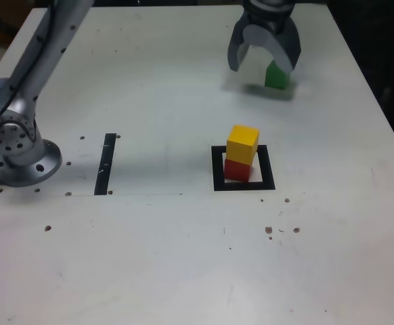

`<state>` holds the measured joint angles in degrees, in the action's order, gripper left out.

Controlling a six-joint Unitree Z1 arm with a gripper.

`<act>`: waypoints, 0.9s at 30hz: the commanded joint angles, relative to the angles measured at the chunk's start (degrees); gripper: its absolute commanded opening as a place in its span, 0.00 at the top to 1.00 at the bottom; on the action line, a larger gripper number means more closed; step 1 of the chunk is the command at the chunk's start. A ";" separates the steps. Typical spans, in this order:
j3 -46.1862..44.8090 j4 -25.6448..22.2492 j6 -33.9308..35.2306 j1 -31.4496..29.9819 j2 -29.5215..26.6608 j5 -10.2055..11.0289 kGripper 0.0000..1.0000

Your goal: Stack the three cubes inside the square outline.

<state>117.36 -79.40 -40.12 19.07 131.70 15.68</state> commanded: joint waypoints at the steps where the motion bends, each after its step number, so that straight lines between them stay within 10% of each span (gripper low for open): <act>1: 1.16 0.21 -0.55 0.54 1.46 0.05 0.07; 27: 7.27 4.14 -3.80 3.27 7.76 -2.26 0.28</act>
<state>124.46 -75.73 -43.86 22.54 139.21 13.47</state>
